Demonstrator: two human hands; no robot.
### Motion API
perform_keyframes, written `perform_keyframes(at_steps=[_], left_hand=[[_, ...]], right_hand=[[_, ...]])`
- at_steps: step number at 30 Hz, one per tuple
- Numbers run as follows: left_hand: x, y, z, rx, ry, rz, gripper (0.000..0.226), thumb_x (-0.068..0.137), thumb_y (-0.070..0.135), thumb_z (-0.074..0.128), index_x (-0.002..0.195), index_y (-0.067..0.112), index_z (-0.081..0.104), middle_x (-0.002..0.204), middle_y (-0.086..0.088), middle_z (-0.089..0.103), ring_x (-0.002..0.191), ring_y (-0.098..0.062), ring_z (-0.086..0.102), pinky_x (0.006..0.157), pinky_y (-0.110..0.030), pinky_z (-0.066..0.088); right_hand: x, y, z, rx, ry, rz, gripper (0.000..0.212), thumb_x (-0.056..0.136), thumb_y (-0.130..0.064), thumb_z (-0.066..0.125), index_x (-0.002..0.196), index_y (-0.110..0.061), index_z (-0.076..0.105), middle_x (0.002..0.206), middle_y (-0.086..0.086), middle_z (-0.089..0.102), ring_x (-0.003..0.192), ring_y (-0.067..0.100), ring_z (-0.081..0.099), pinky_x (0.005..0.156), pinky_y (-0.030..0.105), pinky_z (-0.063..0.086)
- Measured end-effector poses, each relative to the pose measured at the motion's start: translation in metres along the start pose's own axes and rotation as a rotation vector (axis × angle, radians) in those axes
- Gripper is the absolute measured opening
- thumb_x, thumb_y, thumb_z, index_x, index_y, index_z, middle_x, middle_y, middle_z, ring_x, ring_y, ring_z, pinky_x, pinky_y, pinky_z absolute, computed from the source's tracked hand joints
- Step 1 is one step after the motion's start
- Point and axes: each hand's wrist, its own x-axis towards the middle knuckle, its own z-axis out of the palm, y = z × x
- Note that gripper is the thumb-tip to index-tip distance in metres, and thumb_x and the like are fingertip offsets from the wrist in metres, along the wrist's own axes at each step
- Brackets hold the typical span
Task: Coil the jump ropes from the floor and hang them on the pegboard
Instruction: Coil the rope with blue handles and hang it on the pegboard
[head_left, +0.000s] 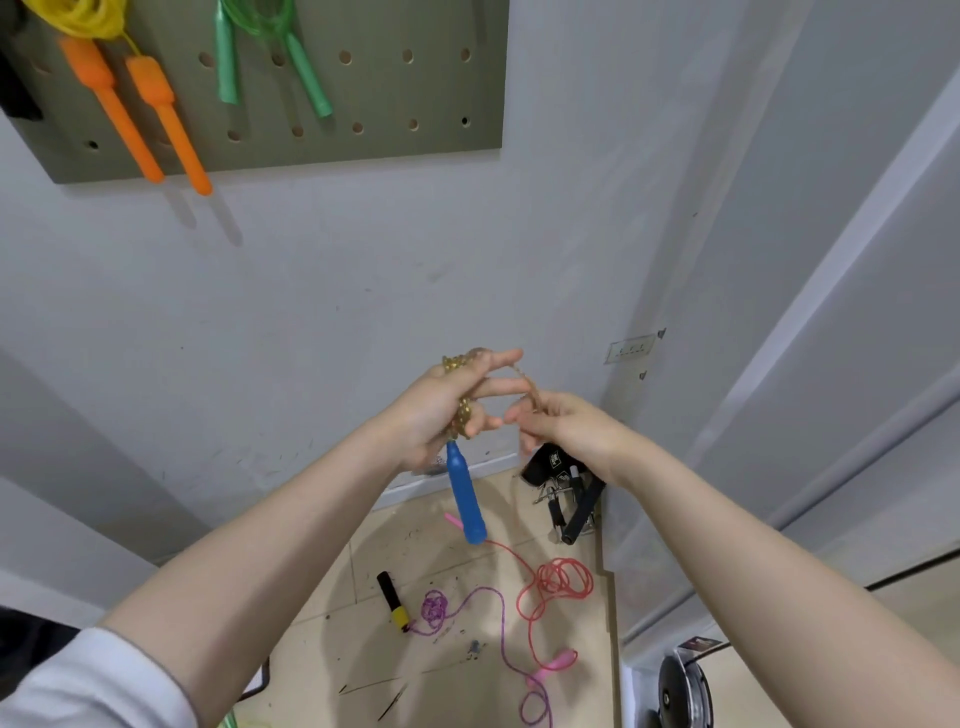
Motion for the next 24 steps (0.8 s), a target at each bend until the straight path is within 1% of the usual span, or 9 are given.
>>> perform_keyframes(at_steps=[4, 7, 10, 11, 13, 14, 17, 21, 24], left_hand=[[0.0, 0.002, -0.023, 0.004, 0.137, -0.033, 0.04, 0.099, 0.037, 0.035, 0.096, 0.012, 0.067, 0.097, -0.004, 0.071, 0.031, -0.004, 0.028, 0.053, -0.016, 0.044], [-0.005, 0.002, -0.024, -0.029, 0.03, -0.117, 0.044, 0.097, 0.034, 0.038, 0.085, 0.008, 0.071, 0.068, 0.001, 0.062, 0.028, -0.003, 0.021, 0.048, -0.016, 0.039], [-0.008, 0.001, -0.018, -0.296, -0.176, -0.16, 0.039, 0.091, 0.032, 0.044, 0.087, 0.009, 0.075, 0.052, 0.002, 0.05, 0.024, 0.0, 0.025, 0.042, -0.013, 0.038], [-0.008, 0.0, -0.017, -0.445, -0.345, -0.147, 0.036, 0.089, 0.032, 0.048, 0.096, 0.008, 0.074, 0.056, -0.001, 0.057, 0.025, 0.0, 0.03, 0.045, -0.014, 0.044], [-0.008, 0.002, -0.013, -0.729, -0.68, -0.079, 0.041, 0.092, 0.028, 0.051, 0.124, 0.004, 0.057, 0.093, -0.016, 0.07, 0.037, -0.005, 0.044, 0.068, -0.023, 0.056], [-0.008, 0.005, -0.012, -0.781, -0.71, -0.035, 0.046, 0.092, 0.027, 0.054, 0.131, 0.003, 0.051, 0.11, -0.021, 0.066, 0.045, -0.009, 0.052, 0.077, -0.027, 0.056], [0.0, 0.014, -0.006, -0.601, -0.312, 0.054, 0.054, 0.079, 0.025, 0.069, 0.128, 0.007, 0.052, 0.113, -0.018, 0.065, 0.075, -0.017, 0.069, 0.079, -0.028, 0.057], [0.019, -0.005, -0.025, -0.369, 0.272, 0.026, 0.035, 0.096, 0.034, 0.044, 0.124, 0.014, 0.046, 0.137, -0.014, 0.049, 0.114, -0.02, 0.055, 0.099, -0.027, 0.042], [0.026, -0.026, -0.046, -0.091, 0.32, -0.123, 0.059, 0.096, 0.052, 0.029, 0.138, 0.012, 0.035, 0.14, -0.012, 0.046, 0.121, -0.02, 0.05, 0.104, -0.03, 0.034]], right_hand=[[-0.01, -0.001, -0.017, 0.21, 0.115, -0.056, 0.024, 0.094, -0.007, 0.047, 0.072, -0.008, 0.056, 0.046, -0.007, 0.033, 0.044, 0.007, 0.03, 0.05, 0.019, 0.032], [-0.006, -0.01, -0.019, 0.334, 0.207, -0.133, 0.023, 0.096, -0.008, 0.044, 0.076, -0.01, 0.054, 0.044, -0.01, 0.031, 0.042, 0.006, 0.029, 0.046, 0.016, 0.031], [0.005, -0.015, -0.015, 0.375, 0.416, -0.144, 0.024, 0.099, -0.014, 0.041, 0.077, -0.015, 0.05, 0.042, -0.011, 0.03, 0.038, 0.006, 0.027, 0.043, 0.019, 0.028], [0.008, -0.014, -0.013, 0.329, 0.452, -0.137, 0.025, 0.099, -0.015, 0.04, 0.076, -0.016, 0.05, 0.042, -0.011, 0.031, 0.036, 0.006, 0.026, 0.043, 0.021, 0.026], [0.008, -0.007, -0.007, 0.112, 0.409, -0.092, 0.027, 0.099, -0.019, 0.041, 0.074, -0.017, 0.052, 0.047, -0.006, 0.036, 0.034, 0.004, 0.028, 0.044, 0.023, 0.025], [0.007, -0.001, -0.002, -0.04, 0.325, -0.052, 0.029, 0.099, -0.023, 0.041, 0.074, -0.018, 0.055, 0.052, -0.003, 0.04, 0.033, 0.003, 0.03, 0.044, 0.023, 0.026], [-0.003, 0.006, 0.015, -0.318, -0.068, 0.161, 0.032, 0.1, -0.035, 0.035, 0.092, -0.016, 0.059, 0.068, 0.001, 0.053, 0.033, 0.003, 0.044, 0.037, 0.018, 0.035], [-0.02, -0.019, 0.008, -0.298, -0.435, 0.293, 0.017, 0.099, -0.018, 0.04, 0.114, -0.021, 0.048, 0.069, -0.001, 0.057, 0.039, 0.008, 0.055, 0.038, 0.017, 0.041], [-0.03, -0.047, -0.004, -0.369, -0.45, 0.152, 0.021, 0.095, -0.003, 0.044, 0.106, -0.017, 0.054, 0.054, -0.005, 0.047, 0.033, 0.005, 0.045, 0.038, 0.016, 0.035]])
